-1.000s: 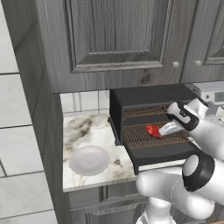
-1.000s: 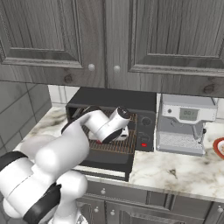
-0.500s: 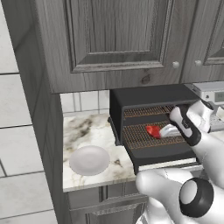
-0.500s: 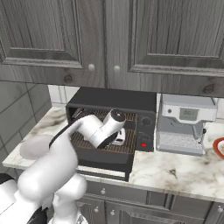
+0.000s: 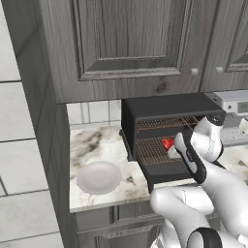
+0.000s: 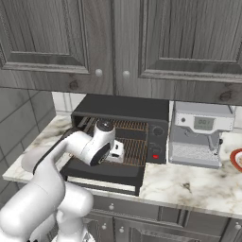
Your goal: Open the toaster oven door. Place the bread on the top rack in the toaster oven and place the steak on the bottom rack.
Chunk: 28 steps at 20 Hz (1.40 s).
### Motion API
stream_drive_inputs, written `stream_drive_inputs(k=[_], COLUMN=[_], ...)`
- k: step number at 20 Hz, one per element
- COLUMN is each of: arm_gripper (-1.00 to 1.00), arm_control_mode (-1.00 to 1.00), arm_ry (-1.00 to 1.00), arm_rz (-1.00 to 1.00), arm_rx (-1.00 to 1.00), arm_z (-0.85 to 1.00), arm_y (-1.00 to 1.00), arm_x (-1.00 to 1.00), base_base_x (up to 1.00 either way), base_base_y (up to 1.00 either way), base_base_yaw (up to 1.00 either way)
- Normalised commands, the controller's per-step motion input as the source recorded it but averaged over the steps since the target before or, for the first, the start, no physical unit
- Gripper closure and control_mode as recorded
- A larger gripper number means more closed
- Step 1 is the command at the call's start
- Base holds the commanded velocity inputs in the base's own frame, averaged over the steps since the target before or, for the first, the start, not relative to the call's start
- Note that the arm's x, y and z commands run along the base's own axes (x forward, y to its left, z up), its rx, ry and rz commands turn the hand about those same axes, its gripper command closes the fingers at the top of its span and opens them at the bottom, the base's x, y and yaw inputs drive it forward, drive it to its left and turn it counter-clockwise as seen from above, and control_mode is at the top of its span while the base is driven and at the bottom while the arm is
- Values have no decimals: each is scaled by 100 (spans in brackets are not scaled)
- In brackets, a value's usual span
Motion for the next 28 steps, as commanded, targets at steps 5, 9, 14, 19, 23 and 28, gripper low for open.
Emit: stream_drive_inputs(k=[5,9,14,19,23,28], arm_gripper=[-100,-100,-100,-100,-100,-100], arm_control_mode=[-100,-100,-100,-100,-100,-100], arm_ry=[8,10,6,9,4,0], arm_rz=[0,-5,-4,-14,-20,-17], arm_rx=[-9,-4,-2,0,-1,-2], arm_z=[-9,-1,-10,-19,-28,-22], arm_y=[3,0,0,0,1,0], arm_x=[-17,-5,0,4,11,17], base_base_x=[0,0,0,0,0,0], base_base_y=[0,0,0,0,0,0], base_base_yaw=[0,0,0,0,0,0])
